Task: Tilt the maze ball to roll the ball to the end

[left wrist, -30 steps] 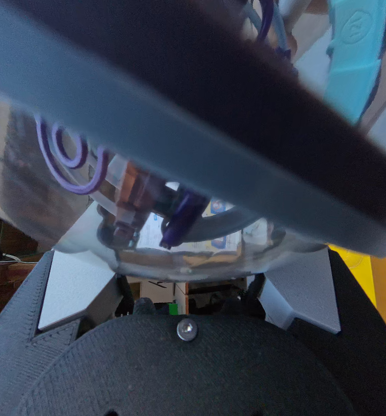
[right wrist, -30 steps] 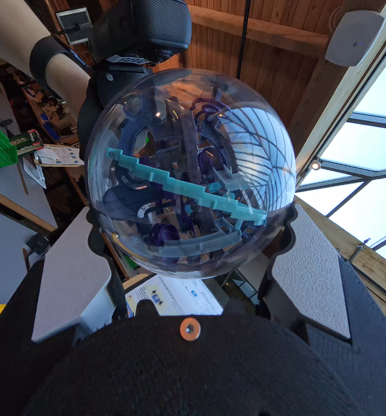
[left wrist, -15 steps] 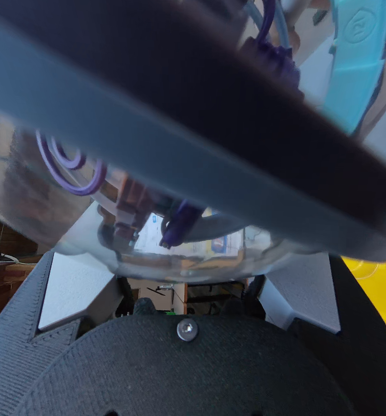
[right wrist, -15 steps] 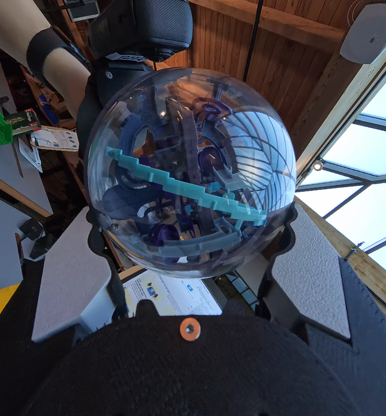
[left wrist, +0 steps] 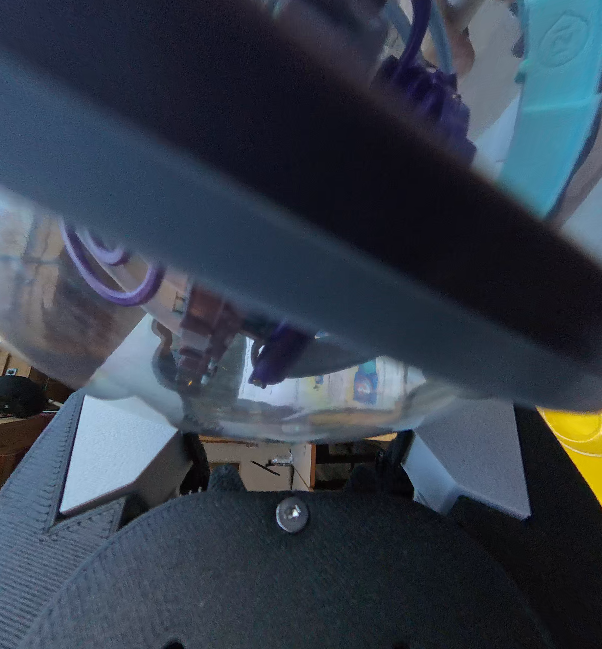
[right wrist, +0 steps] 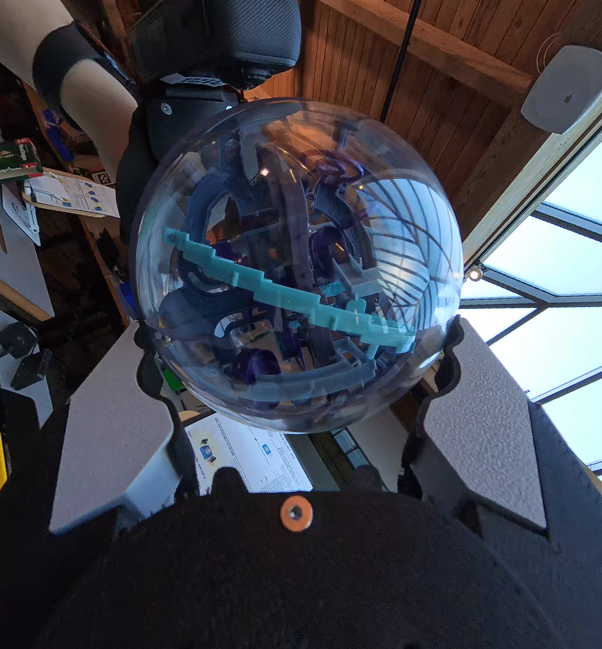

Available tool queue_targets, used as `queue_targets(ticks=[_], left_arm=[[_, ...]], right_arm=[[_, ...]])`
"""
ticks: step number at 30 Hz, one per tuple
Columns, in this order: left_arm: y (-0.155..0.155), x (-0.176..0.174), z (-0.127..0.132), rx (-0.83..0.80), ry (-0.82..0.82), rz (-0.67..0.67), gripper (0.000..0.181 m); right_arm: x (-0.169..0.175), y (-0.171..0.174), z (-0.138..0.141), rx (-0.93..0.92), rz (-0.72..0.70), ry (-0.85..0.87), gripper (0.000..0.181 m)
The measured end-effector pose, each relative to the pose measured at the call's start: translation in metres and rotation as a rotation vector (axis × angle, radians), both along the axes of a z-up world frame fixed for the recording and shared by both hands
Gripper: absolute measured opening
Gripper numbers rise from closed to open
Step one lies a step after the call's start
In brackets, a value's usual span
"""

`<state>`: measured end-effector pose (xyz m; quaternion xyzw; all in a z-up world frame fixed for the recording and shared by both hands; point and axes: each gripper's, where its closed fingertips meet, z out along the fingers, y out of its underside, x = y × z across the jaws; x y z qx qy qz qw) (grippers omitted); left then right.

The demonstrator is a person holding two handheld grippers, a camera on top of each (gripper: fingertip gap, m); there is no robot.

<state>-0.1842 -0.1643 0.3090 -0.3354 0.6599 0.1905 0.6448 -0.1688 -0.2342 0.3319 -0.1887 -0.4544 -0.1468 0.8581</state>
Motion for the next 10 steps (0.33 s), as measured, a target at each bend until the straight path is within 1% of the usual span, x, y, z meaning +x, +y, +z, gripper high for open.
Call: queue_targets(ticks=[10], left_arm=[[-0.0063,-0.0035,0.0041,-0.002,-0.057,-0.029,0.144]], right_arm=[[-0.0060,-0.0054,0.0047,-0.022,-0.069,-0.054,0.158]])
